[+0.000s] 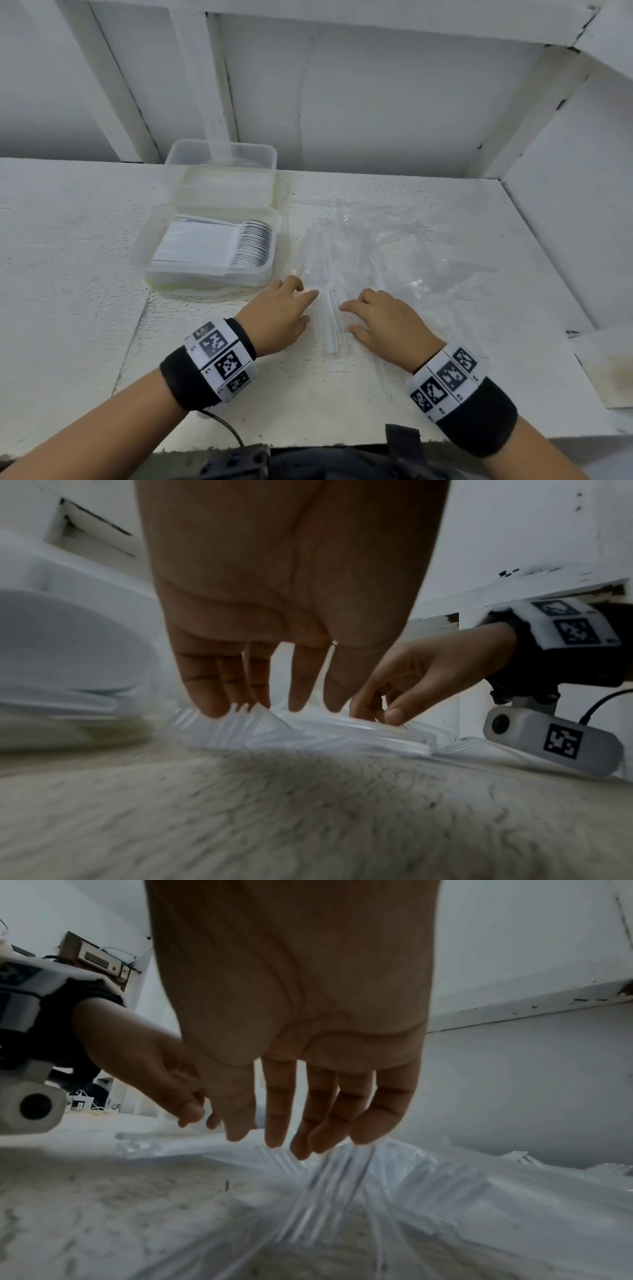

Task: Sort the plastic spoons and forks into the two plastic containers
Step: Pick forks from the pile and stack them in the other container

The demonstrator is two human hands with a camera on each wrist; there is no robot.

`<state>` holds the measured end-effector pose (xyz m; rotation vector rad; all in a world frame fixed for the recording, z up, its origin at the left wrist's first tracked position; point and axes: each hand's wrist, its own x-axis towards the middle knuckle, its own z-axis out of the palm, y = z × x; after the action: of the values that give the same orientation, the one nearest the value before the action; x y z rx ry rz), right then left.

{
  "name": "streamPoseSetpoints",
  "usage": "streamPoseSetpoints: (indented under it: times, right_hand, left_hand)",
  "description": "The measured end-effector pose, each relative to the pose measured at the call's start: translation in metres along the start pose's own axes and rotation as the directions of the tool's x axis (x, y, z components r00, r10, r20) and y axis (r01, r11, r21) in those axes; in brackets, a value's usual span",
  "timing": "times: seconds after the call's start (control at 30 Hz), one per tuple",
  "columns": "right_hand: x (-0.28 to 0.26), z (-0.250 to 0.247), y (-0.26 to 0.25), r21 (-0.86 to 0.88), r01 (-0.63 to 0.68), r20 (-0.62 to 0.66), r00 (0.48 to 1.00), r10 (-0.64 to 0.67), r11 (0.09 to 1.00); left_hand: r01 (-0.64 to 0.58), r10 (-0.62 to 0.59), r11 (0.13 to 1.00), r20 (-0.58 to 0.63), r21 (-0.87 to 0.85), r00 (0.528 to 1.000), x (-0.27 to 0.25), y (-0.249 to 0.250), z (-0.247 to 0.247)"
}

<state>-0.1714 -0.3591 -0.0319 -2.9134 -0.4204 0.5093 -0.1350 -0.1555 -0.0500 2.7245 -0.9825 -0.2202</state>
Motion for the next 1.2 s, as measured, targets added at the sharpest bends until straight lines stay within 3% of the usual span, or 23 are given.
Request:
streamPoseSetpoints:
  times: [0.2,0.33,0.47,0.73,0.87,0.97,1.07,1.2]
  right_hand:
    - [0.003,-0.003,0.005,-0.008,-0.066,-0.069,0.995,0.065,0.998]
    - [0.003,-0.011,0.012,0.019,-0.182,-0.224,0.958,0.181,0.983]
    - [0.004,-0.012,0.026,-0.016,-0.292,-0.171,0.943,0.285,0.956]
    - [0.002,-0.021,0.039,0.112,-0.279,-0.21,0.931,0.298,0.954]
    - [-0.007,-0.032,0.043,0.402,-0.18,-0.306,0.898,0.317,0.898]
    - [-0.008,-0.036,0.043,0.576,-0.031,-0.431,0.838,0.335,0.817]
    - [-0.007,-0.034,0.042,0.579,0.005,-0.474,0.816,0.331,0.816]
    - [-0.009,-0.03,0.044,0.58,0.006,-0.461,0.827,0.322,0.815]
  left_hand:
    - [0.102,-0.103,0.995,-0.039,-0.025,0.994,0.006,0.011,-0.002]
    - [0.219,-0.23,0.966,0.069,0.134,0.971,0.016,0.017,-0.005]
    - [0.236,-0.262,0.951,0.12,0.198,0.957,0.022,0.019,-0.004]
    - [0.249,-0.257,0.964,0.101,0.09,0.961,0.02,0.013,-0.005]
    - [0.234,-0.237,0.971,0.049,0.055,0.97,0.019,0.017,-0.006]
    - [0.241,-0.261,0.957,0.118,0.163,0.958,0.021,0.02,-0.007]
    - [0.248,-0.279,0.95,0.157,0.19,0.947,0.022,0.02,-0.007]
    - [0.333,-0.333,0.942,0.196,0.036,0.922,0.021,0.019,-0.016]
